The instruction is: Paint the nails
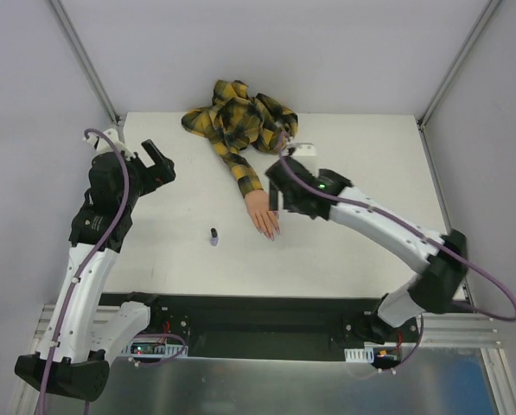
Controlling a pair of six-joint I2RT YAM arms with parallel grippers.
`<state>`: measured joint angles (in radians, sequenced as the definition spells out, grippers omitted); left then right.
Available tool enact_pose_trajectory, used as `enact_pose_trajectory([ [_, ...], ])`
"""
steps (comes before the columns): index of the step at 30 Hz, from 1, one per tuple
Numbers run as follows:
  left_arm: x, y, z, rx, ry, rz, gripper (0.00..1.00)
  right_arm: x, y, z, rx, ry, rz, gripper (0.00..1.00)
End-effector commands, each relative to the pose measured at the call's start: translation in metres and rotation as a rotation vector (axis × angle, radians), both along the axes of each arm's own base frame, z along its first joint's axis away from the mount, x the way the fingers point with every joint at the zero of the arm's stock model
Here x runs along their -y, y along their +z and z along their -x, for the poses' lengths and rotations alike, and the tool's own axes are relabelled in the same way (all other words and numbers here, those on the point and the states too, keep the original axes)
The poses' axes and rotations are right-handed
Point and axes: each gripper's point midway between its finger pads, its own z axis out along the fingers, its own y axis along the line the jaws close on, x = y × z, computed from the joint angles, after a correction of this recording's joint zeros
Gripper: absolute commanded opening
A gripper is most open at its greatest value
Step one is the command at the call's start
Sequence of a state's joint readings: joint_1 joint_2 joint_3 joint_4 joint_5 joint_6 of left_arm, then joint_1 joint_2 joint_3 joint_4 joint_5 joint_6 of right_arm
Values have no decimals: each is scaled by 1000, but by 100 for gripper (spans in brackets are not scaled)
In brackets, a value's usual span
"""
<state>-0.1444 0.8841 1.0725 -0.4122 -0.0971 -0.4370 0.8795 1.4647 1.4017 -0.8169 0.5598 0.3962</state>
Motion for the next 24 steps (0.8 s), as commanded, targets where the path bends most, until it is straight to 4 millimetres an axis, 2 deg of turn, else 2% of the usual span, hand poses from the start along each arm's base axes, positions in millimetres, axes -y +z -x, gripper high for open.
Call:
enact_pose_trajectory([
  [1, -46, -14, 7, -36, 290, -31, 99, -82, 15, -10, 57, -59, -103, 96],
  [2, -50, -20, 8, -53, 310, -36, 99, -103, -7, -14, 28, -52, -73, 96],
  [3, -52, -23, 9, -59, 320, -46, 99, -124, 2, -16, 39, -44, -122, 96],
  [4, -54, -26, 11, -65, 329, -50, 99, -148, -4, -11, 22, -20, -153, 96],
  [5, -61, -27, 14, -64, 356, -57, 99, -165, -23, -10, 0, -10, -138, 96],
  [6, -63, -27, 17, -63, 367, -63, 99, -178, -30, -7, -10, 0, -148, 99],
  [7, -66, -28, 20, -66, 380, -72, 99, -201, -24, -1, -3, 22, -203, 99],
  [8, -72, -27, 23, -61, 407, -84, 99, -212, -41, 0, -16, 28, -192, 96],
  [10, -75, -27, 25, -65, 424, -88, 99, -236, -41, 9, -3, 59, -232, 89],
  [13, -71, -26, 25, -68, 406, -81, 99, -251, -59, 16, -2, 73, -216, 81],
  [15, -67, -29, 23, -78, 384, -72, 99, -253, -70, 18, -9, 82, -194, 77],
  [17, -65, -29, 23, -79, 375, -69, 99, -251, -75, 16, -2, 83, -174, 74],
  [21, -63, -29, 23, -79, 365, -62, 99, -258, -84, 16, 5, 104, -167, 60],
  [24, -62, -30, 23, -81, 358, -62, 99, -260, -94, 17, -1, 104, -148, 59],
])
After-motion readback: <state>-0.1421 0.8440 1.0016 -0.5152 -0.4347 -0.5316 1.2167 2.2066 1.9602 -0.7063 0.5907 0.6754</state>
